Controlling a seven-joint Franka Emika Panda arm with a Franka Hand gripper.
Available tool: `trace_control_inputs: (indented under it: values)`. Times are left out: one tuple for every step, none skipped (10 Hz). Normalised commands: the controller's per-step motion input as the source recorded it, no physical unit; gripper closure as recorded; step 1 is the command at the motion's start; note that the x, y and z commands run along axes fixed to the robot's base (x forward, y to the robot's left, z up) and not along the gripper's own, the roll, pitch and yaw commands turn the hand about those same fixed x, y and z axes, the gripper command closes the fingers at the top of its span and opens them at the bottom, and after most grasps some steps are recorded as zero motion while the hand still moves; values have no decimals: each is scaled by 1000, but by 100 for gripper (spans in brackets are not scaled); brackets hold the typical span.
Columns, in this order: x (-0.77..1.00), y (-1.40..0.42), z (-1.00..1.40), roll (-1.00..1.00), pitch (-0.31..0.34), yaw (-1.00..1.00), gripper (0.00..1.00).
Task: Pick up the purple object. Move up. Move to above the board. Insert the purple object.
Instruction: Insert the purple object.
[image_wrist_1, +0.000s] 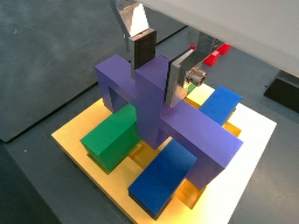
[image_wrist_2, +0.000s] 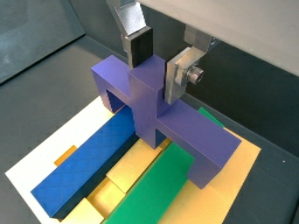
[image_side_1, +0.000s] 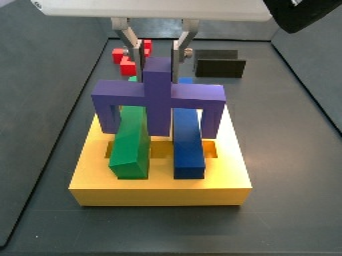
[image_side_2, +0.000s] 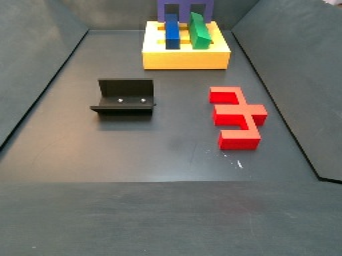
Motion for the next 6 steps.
trace_control_inputs:
  values:
    - [149,-26,0,-39,0,0,100]
    - [174,0,0,-36,0,0,100]
    - [46,0,0,0,0,0,100]
    - [0,0,0,0,0,-6,100]
    - [-106,0,0,0,0,-23,100]
    - [-249,0,0,0,0,0,100]
